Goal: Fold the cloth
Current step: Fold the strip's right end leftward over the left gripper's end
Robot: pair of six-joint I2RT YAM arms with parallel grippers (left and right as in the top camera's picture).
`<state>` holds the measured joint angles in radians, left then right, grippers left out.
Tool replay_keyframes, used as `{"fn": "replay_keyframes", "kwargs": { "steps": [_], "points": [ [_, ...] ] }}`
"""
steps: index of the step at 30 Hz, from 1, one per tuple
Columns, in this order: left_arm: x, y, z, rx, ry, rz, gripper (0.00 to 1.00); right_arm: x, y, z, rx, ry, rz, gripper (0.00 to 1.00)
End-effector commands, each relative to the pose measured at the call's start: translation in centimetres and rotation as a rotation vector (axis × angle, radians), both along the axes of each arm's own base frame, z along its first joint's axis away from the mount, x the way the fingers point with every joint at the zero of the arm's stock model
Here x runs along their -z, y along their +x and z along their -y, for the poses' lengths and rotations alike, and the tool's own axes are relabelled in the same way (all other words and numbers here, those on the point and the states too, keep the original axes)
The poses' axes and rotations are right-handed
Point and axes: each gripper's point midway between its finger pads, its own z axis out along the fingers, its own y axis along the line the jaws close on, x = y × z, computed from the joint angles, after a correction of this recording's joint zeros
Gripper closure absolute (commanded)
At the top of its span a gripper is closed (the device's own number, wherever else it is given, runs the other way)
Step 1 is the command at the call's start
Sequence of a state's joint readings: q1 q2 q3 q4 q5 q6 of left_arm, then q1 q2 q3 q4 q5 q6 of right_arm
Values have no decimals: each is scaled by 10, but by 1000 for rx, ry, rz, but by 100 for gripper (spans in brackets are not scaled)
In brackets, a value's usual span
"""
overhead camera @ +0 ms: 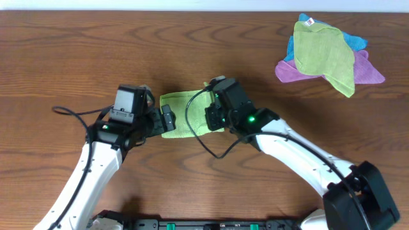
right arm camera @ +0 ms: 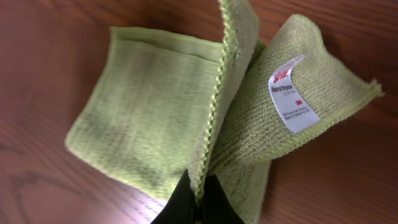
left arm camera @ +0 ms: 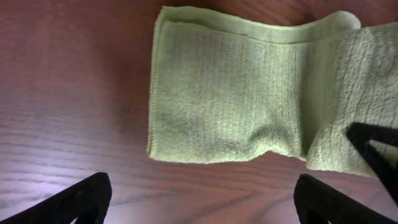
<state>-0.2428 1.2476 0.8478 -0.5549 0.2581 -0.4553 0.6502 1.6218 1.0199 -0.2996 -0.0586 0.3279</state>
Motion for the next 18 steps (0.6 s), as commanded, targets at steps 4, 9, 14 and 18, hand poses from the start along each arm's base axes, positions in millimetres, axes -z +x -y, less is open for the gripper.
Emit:
{"fn": "replay_keyframes", "kwargs": {
  "steps": [4, 9, 14, 18],
  "points": [
    [-12, -7, -7, 7, 26, 18, 5, -13, -2, -16, 7, 30, 33, 99],
    [-11, -18, -10, 12, 36, -11, 5, -13, -5, -25, -2, 41, 37, 99],
    [-14, -25, -13, 36, 54, -8, 5, -11, -7, -41, -6, 73, 45, 99],
    [-16, -26, -14, 52, 70, 2, 5, -7, -13, -56, -28, 85, 46, 99]
  ]
}}
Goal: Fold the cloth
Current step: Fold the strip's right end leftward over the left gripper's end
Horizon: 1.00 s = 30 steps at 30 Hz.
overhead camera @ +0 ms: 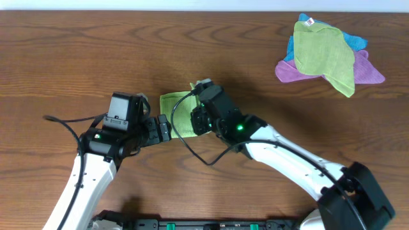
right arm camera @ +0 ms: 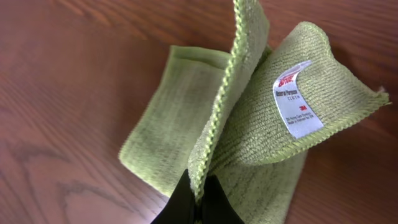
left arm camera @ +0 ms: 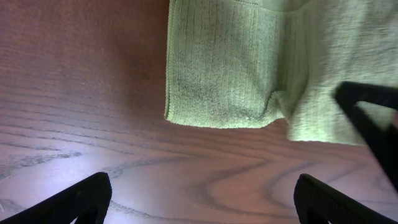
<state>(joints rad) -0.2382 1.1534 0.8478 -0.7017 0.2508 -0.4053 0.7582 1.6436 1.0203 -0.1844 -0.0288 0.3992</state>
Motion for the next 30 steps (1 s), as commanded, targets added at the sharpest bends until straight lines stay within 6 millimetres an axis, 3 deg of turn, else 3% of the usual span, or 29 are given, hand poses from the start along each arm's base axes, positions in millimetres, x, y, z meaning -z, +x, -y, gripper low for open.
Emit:
{"fn": "replay_keyframes", "kwargs": {
  "steps": [1, 7, 16, 25, 26, 27, 28, 29, 30],
  "points": [
    [-7, 4, -4, 23, 33, 39, 5, 6, -2, -13, 8, 3, -8, 99],
    [-7, 4, -6, 36, 47, 45, 5, 24, -8, -18, 0, -22, -40, 99],
    [-7, 5, -7, 36, 59, 50, 5, 22, -6, -45, -6, 53, -4, 99],
    [-7, 5, -9, 34, 65, 51, 5, 25, -7, -51, -16, 60, 4, 97],
    [-7, 5, -9, 34, 65, 51, 5, 23, -6, -53, -17, 70, 12, 82],
    [-7, 5, -9, 34, 66, 51, 5, 19, -5, -56, -19, 83, 24, 52],
    [-7, 5, -9, 33, 66, 51, 5, 16, -3, -59, -21, 98, 37, 7],
    [-7, 5, -9, 33, 66, 51, 5, 13, -3, -61, -24, 110, 47, 1],
    [-7, 5, -9, 33, 66, 51, 5, 9, -2, -65, -30, 127, 58, 1]
  ]
}}
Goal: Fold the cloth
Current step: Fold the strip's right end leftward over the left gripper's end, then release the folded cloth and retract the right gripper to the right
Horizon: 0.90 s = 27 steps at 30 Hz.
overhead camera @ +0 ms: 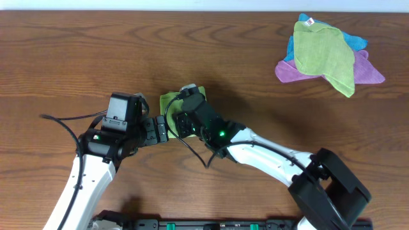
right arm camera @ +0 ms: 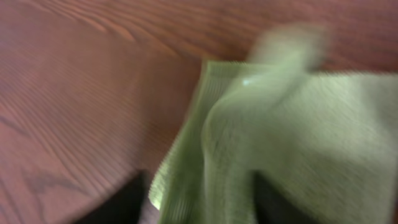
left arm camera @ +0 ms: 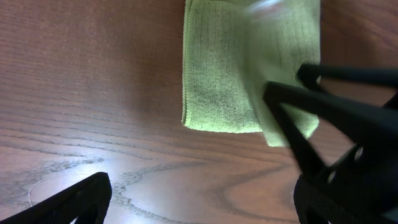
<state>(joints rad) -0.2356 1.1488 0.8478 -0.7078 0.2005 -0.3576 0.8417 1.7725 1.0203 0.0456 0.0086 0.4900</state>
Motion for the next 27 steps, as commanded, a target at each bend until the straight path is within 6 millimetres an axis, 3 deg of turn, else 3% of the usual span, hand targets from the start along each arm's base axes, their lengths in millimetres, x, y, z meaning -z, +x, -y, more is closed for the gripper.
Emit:
{"fn": "replay_keyframes", "kwargs": {
  "steps": [1, 9, 13, 16, 18, 22, 27],
  "points": [
    [-8, 3, 0, 18, 3, 29, 5, -10, -4, -19, -38, 40, 29, 1],
    [-8, 3, 1, 21, -2, 28, 5, -24, 2, -25, -10, 80, 50, 1],
    [-9, -1, 11, 47, -52, 9, 5, -24, 6, 0, 85, -45, 6, 1],
    [-9, 0, 9, 44, -45, 15, 5, -35, -10, 33, 207, -131, -172, 1],
    [-10, 2, 9, 41, -42, 25, 5, -48, -24, 43, 280, -122, -275, 1],
    [-9, 4, 4, 41, -7, 36, 5, -53, -54, 32, 234, -78, -408, 1],
    [-8, 3, -11, 57, 84, 52, 5, -27, -76, 30, 120, -224, -393, 1]
  ]
}}
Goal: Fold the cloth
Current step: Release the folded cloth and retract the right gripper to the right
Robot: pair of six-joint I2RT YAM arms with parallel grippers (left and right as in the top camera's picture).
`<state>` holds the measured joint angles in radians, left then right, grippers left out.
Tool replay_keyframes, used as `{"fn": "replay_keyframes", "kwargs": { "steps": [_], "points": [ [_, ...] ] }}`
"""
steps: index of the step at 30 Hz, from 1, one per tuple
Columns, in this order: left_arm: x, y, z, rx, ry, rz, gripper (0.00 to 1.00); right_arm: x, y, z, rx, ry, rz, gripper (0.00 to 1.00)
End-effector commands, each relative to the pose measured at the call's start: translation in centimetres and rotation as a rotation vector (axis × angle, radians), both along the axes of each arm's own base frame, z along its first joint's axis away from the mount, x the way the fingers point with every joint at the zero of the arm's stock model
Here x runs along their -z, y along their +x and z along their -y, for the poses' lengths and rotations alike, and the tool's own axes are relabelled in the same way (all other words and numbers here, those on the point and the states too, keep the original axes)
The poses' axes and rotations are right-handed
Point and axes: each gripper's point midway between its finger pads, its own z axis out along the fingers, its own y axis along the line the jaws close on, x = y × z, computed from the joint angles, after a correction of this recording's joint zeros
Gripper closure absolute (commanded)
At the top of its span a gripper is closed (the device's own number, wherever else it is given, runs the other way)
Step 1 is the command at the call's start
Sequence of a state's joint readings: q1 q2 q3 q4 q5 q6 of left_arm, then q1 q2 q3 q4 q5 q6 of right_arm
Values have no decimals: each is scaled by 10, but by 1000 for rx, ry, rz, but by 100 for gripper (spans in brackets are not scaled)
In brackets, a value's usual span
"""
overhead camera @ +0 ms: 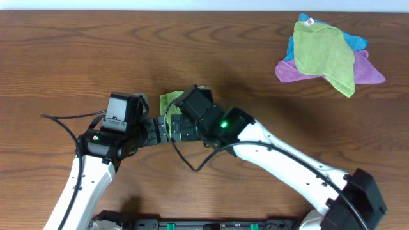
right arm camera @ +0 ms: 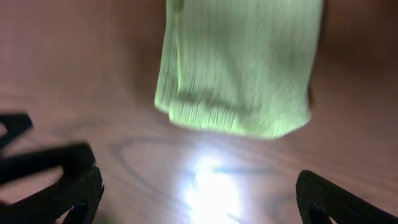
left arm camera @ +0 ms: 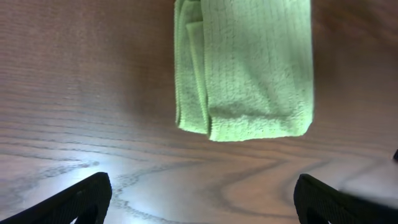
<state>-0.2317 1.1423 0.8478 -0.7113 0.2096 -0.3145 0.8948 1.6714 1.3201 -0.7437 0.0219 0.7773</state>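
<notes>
The green cloth (left arm camera: pixel 249 68) lies flat on the wooden table as a narrow folded stack, layered edges showing along its left side. In the overhead view only a corner of the cloth (overhead camera: pixel 167 100) peeks out from under the right arm. My left gripper (left arm camera: pixel 202 205) is open on the near side of the cloth, touching nothing. My right gripper (right arm camera: pixel 199 199) is also open, drawn back from the cloth (right arm camera: pixel 239 68), with bare table between its fingers. The left gripper's fingers (right arm camera: pixel 37 158) show at the left of the right wrist view.
A pile of coloured cloths (overhead camera: pixel 326 51), green over purple and blue, lies at the far right of the table (overhead camera: pixel 77 57). The two arms meet closely at the table's middle, just in front of the folded cloth.
The right gripper, then low over the cloth with a flap coming down in a blur, is now open and back from it. The cloth lies folded narrower. The left gripper stayed put.
The right gripper held one end of the cloth raised, its label showing, with the left gripper open in front. It was then farther left with that end over the rest. Now the end lies on the stack and both grippers are open.
</notes>
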Motion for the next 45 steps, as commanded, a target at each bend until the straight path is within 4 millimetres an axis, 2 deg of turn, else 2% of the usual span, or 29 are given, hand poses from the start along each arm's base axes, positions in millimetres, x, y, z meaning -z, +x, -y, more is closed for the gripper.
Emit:
{"fn": "replay_keyframes", "kwargs": {
  "steps": [1, 3, 6, 9, 11, 14, 17, 20, 22, 25, 27, 30, 33, 37, 39, 42, 45],
  "points": [
    [-9, 4, -13, 33, 85, 53, 5, 19, -17, -11, -91, -44, -26, 1],
    [-17, 2, -10, 89, 62, 86, 5, 29, -19, -5, -104, -110, -20, 1],
    [-16, -7, -4, 158, 55, 73, 5, 28, -7, 35, 27, -229, 1, 1],
    [-11, -17, -6, 166, 63, 25, 5, 4, 17, 86, 160, -304, 66, 1],
    [-11, -17, -6, 168, 59, 27, 5, -13, 30, 109, 208, -312, 108, 1],
    [-14, -14, -1, 176, 32, 43, 5, -31, 38, 148, 272, -362, 142, 1],
    [-16, -12, 3, 163, 5, 48, 5, -32, 32, 190, 333, -401, 118, 1],
    [-16, -12, 6, 160, 2, 46, 5, -33, 14, 233, 359, -420, 133, 1],
    [-16, -13, 8, 164, -1, 47, 5, -42, 2, 259, 354, -406, 196, 1],
    [-17, -10, 8, 158, 0, 57, 5, -62, -8, 268, 291, -291, 335, 1],
    [-17, -10, 9, 157, -1, 58, 5, -73, -15, 282, 336, -231, 425, 1],
    [-18, -10, 9, 144, -8, 53, 5, -77, -22, 305, 387, -221, 544, 1],
    [-18, -10, 9, 141, -14, 54, 5, -64, -24, 321, 452, -207, 586, 1],
    [-18, -10, 10, 139, -17, 52, 5, -32, -33, 358, 711, -210, 505, 1],
    [-18, -10, 10, 138, -19, 51, 5, -28, -33, 362, 716, -205, 497, 1],
    [-18, -10, 10, 136, -20, 52, 5, -28, -28, 340, 571, -133, 497, 1],
    [-18, -10, 10, 136, -19, 51, 5, -15, -36, 337, 557, -134, 442, 1]
  ]
}}
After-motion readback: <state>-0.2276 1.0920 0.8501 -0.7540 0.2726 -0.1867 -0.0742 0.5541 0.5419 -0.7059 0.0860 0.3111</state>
